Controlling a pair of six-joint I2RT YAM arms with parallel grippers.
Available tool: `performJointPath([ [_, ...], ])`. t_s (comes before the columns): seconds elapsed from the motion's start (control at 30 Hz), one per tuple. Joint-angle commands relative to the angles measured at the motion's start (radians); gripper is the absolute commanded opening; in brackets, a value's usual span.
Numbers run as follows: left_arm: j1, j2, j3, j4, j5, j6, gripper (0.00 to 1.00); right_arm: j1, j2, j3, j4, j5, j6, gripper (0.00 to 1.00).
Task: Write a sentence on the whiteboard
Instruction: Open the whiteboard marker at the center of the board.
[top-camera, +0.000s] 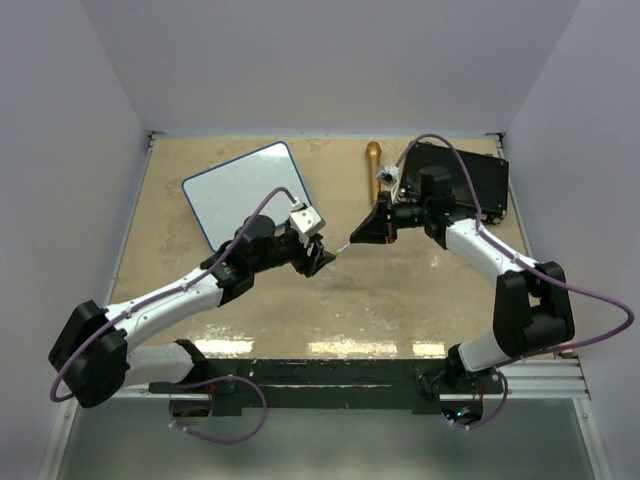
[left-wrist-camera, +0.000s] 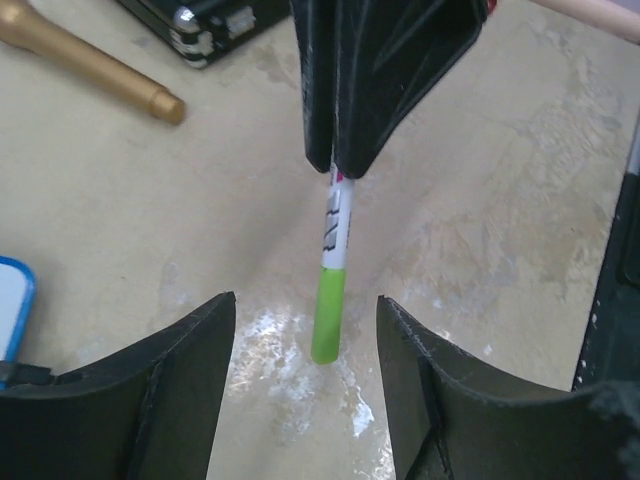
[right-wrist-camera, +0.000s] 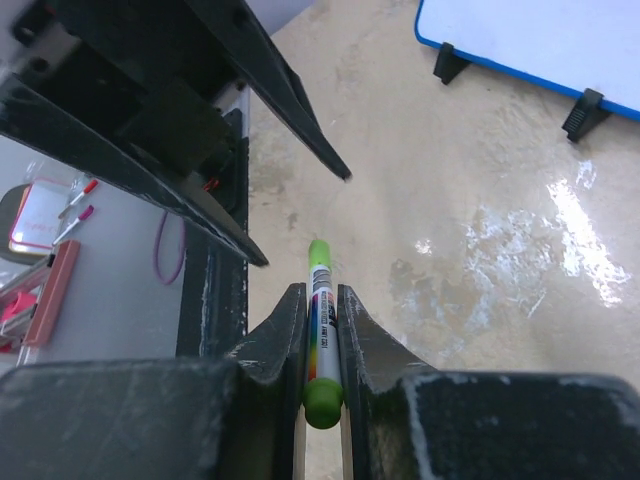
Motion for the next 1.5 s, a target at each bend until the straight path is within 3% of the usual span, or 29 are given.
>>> performJointPath([
  [0.0, 0.0, 0.033, 0.015, 0.055, 0.213, 0.056, 0.62, 0.002, -0.061, -0.021, 0.064, -0.09, -0.012, 0.0],
  [0.2, 0.0, 0.072, 0.032, 0.037, 0.257, 0.074, 0.58, 0.002, -0.08, -0.029, 0.086, -0.115, 0.003, 0.0],
  [0.3, 0.0, 0.108, 0.064, 0.009, 0.277, 0.076, 0.41, 0.005, -0.081, -0.03, 0.089, -0.118, 0.005, 0.0],
  [0.33, 0.0, 0.12, 0.093, -0.005, 0.299, 0.08, 0.23, 0.005, -0.081, -0.03, 0.09, -0.118, 0.008, 0.0],
  [0.37, 0.0, 0.134, 0.108, -0.021, 0.309, 0.088, 0.1, 0.005, -0.083, -0.032, 0.092, -0.118, 0.008, 0.0],
  [0.43, 0.003, 0.152, 0.134, -0.056, 0.318, 0.094, 0.0, 0.004, -0.084, -0.033, 0.092, -0.115, 0.005, 0.0],
  [0.6, 0.02, 0.114, 0.143, -0.081, 0.326, 0.102, 0.0, 0.01, -0.092, -0.021, 0.028, -0.105, -0.096, 0.0],
  [0.73, 0.037, 0.105, 0.183, -0.174, 0.33, 0.137, 0.0, 0.015, -0.087, 0.029, -0.135, -0.101, -0.216, 0.67],
  [0.77, 0.037, 0.106, 0.191, -0.206, 0.336, 0.151, 0.0, 0.015, -0.089, 0.029, -0.137, -0.099, -0.227, 0.69],
  [1.03, 0.038, 0.16, 0.265, -0.291, 0.387, 0.177, 0.0, 0.028, -0.093, 0.033, -0.137, -0.088, -0.224, 0.73],
  [1.1, 0.038, 0.165, 0.266, -0.303, 0.39, 0.18, 0.0, 0.027, -0.093, 0.026, -0.093, -0.098, -0.147, 0.73],
  [1.23, 0.04, 0.178, 0.266, -0.341, 0.392, 0.194, 0.0, 0.024, -0.1, 0.009, 0.015, -0.141, 0.003, 0.84],
  [1.47, 0.04, 0.211, 0.28, -0.352, 0.387, 0.189, 0.0, 0.022, -0.1, -0.012, 0.124, -0.09, 0.123, 0.83],
])
